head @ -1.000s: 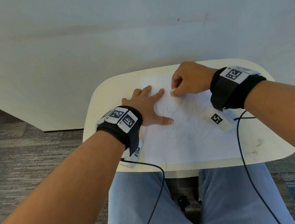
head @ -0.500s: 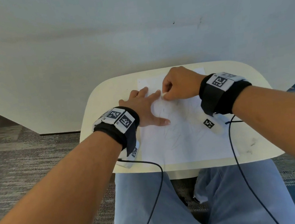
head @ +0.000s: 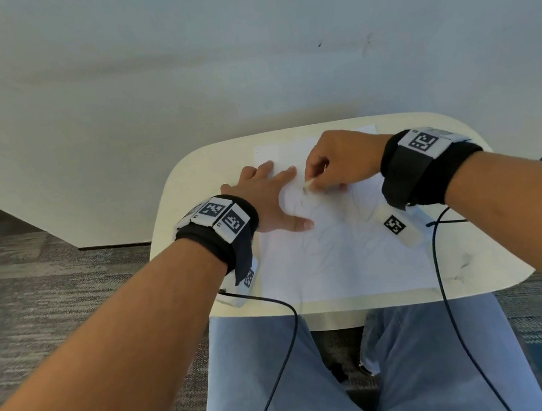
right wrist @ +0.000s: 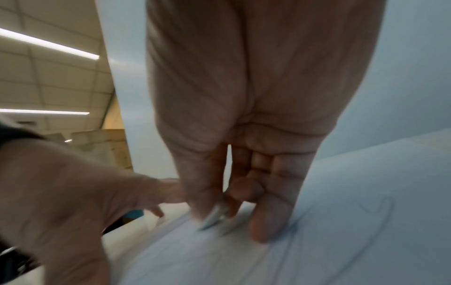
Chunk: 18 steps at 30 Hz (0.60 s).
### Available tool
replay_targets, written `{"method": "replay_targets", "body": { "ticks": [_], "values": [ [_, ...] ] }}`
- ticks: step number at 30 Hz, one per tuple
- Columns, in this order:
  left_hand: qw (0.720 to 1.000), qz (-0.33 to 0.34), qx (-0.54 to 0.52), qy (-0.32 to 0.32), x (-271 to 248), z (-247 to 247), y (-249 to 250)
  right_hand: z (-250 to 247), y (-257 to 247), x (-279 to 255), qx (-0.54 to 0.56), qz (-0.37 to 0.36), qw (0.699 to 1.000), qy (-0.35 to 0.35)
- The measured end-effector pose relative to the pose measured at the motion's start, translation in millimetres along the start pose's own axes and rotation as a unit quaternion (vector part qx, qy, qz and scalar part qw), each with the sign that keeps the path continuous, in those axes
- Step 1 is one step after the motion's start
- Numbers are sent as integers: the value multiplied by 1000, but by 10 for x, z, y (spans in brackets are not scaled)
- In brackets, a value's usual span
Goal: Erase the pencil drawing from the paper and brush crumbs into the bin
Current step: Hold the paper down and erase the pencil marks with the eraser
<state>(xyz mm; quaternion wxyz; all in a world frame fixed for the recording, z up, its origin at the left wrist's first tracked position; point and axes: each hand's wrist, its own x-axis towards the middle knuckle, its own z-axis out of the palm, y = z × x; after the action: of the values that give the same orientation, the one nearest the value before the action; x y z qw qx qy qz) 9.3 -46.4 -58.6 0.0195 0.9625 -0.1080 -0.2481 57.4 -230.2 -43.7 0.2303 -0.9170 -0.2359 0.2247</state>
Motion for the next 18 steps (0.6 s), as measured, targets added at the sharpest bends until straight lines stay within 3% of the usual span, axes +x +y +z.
{"method": "replay_targets", "body": {
  "ticks": [3, 6, 11, 15, 18],
  "values": [
    [1000, 13, 11, 13, 20, -54, 56, -101, 182, -5, 73, 37, 995, 57],
    [998, 51, 8, 37, 83, -103, 176, -81, 219, -44, 94, 45, 992, 66],
    [996, 59, -40, 59, 138, -116, 262, -5, 142, -72, 17, 40, 995, 86],
    [995, 61, -46, 68, 157, -70, 226, 49, 26, -81, -12, -2, 999, 30],
    [995, 48, -51, 68, 164, -48, 224, -18, 77, -5, -31, 9, 996, 88]
  ]
}}
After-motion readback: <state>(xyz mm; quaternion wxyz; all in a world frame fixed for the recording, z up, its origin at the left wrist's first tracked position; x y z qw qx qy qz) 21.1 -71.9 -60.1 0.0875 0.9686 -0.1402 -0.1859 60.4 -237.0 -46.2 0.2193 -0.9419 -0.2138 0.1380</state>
